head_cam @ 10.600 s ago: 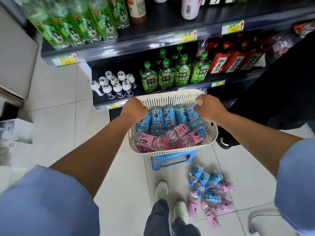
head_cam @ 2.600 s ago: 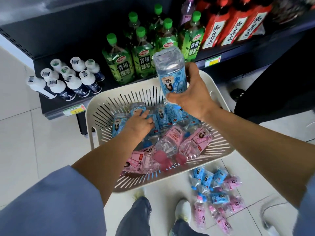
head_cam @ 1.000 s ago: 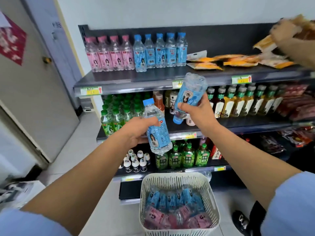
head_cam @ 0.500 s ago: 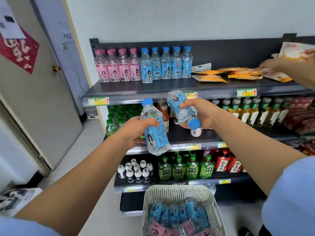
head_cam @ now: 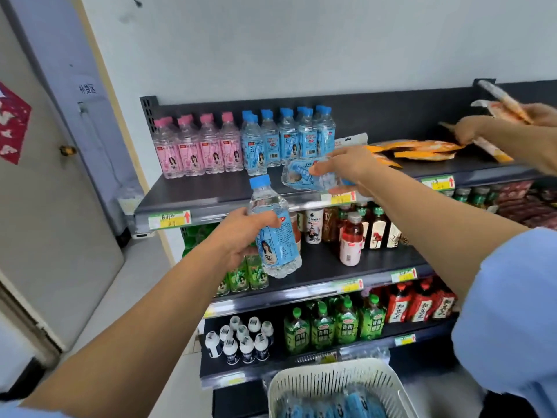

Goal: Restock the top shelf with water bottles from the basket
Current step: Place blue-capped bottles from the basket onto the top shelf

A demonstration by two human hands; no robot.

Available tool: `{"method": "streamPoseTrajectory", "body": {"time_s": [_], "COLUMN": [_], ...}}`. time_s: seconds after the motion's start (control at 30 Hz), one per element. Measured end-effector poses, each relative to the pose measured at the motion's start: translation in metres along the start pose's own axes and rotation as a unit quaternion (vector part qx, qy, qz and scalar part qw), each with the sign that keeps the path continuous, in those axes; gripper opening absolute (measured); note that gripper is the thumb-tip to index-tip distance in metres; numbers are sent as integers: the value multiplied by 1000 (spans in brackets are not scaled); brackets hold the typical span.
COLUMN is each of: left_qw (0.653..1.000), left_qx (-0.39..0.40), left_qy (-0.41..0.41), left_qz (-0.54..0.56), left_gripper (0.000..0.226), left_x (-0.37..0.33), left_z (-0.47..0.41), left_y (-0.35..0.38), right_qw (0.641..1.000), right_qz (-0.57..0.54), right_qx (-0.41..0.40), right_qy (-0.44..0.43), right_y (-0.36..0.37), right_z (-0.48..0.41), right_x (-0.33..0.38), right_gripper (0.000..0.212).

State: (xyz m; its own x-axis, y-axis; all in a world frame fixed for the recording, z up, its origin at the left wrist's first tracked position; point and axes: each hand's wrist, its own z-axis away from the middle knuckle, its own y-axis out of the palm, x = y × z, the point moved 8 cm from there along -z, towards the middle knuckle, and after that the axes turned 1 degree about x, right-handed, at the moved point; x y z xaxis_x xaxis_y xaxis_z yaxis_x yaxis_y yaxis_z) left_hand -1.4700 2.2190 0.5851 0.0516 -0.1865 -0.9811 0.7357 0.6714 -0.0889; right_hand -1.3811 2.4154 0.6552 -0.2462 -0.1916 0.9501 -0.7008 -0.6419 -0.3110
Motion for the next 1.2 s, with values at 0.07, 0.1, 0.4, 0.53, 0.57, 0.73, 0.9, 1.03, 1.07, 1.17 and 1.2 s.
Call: {"method": "streamPoseTrajectory", "body": {"time_s": [0.07, 0.1, 0.4, 0.53, 0.57, 0.73, 0.9, 1.03, 1.07, 1.17, 1.2], "left_qw": [1000, 1000, 998, 997, 997, 995, 991, 990, 990, 992, 992], "left_qx": [-2, -4, -54, -71, -72, -92, -129, -135, -131, -110, -103], "left_qy": [4, 6, 12, 17, 17, 16, 33, 51, 55, 69, 72], "left_qz": [3, 6, 19, 24, 24, 27, 12, -1, -1, -2, -4], "left_gripper": [23, 21, 27, 25, 21, 31, 28, 18, 17, 17, 19], "left_x": [-4, -5, -14, -21, -22, -28, -44, -60, -62, -68, -68], "left_z": [-5, -7, -16, -18, -18, -15, -11, -9, -10, -15, -18], "left_y": [-2, -3, 4, 13, 15, 20, 15, 10, 9, 6, 4], "right_qw": [999, 999, 990, 990, 988, 977, 979, 971, 969, 968, 969], "right_qz": [-11, -20, -92, -62, -68, -173, -93, -17, 0, 15, 15], "right_qx": [-17, -23, -83, -85, -94, -81, -49, -10, 0, 10, 10], "right_qy": [-25, -29, -66, -98, -101, -93, -176, -238, -247, -250, -246], "right_y": [-3, -5, -30, -39, -41, -34, -17, 0, 4, 14, 17], "right_z": [-8, -12, -39, -48, -49, -57, -66, -75, -79, -96, -101], "right_x": [10, 12, 20, 26, 26, 26, 49, 66, 68, 71, 69], "right_gripper": [65, 60, 47, 58, 64, 65, 60, 63, 64, 69, 71]}}
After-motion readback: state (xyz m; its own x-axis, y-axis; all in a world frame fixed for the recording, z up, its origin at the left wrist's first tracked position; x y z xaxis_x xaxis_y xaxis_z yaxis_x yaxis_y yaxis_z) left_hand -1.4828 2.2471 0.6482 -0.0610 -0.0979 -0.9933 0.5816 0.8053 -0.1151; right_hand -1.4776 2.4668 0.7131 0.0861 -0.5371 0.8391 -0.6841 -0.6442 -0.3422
